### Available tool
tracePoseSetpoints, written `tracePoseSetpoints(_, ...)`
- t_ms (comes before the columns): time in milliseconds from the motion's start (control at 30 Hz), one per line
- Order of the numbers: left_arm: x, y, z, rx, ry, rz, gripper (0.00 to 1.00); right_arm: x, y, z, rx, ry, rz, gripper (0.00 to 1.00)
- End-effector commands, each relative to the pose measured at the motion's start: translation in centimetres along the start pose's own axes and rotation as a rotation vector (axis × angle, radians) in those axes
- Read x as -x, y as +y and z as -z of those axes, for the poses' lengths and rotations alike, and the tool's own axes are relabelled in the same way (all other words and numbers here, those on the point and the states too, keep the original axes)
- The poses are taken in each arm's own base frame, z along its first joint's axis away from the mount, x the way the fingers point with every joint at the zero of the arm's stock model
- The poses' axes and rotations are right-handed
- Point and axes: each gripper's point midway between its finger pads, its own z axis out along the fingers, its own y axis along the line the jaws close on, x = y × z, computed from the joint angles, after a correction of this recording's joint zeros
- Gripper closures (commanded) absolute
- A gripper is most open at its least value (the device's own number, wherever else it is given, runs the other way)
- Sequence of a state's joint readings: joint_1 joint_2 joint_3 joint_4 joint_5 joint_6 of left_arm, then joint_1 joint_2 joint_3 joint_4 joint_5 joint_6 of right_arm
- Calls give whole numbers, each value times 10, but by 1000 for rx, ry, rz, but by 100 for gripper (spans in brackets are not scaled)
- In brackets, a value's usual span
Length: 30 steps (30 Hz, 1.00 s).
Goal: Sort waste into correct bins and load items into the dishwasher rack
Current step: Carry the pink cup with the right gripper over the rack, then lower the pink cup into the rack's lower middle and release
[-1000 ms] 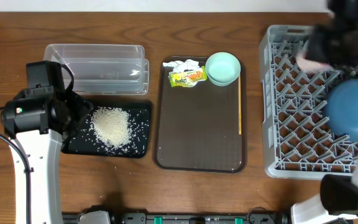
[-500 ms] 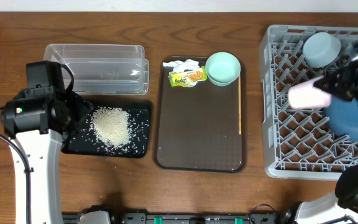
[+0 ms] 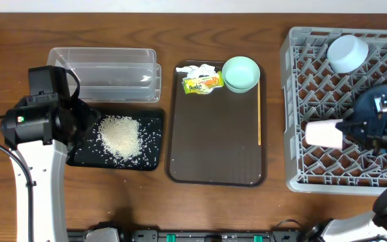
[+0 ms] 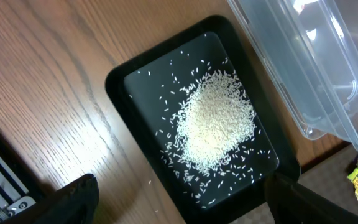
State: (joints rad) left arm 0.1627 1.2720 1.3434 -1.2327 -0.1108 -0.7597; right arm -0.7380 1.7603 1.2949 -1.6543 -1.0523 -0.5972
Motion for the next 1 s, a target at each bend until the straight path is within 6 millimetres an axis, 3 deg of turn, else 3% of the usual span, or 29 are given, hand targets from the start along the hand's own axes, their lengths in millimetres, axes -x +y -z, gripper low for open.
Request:
tracePoseSetpoints(0,4,0,3,1,-13,14,12,5,9,-4,124,-82,69,99)
tracePoseSetpoints(167,4,0,3,1,-13,15,12,4,-2,-12,135,-96,80,99)
tracePoseSetpoints(400,4,0,3,1,-13,15,12,15,-21,-9,70,-121,31,99)
tracePoseSetpoints(633,4,0,3,1,-13,15,12,12,-31,-10,15,-95,22,99)
tracePoseSetpoints(833,4,0,3,1,-13,15,12,9,-48,-10,-69,-71,-65,96)
tracePoseSetpoints(967,4,0,3,1,-13,15,12,9,-51,-9,-87,-70,-109,90)
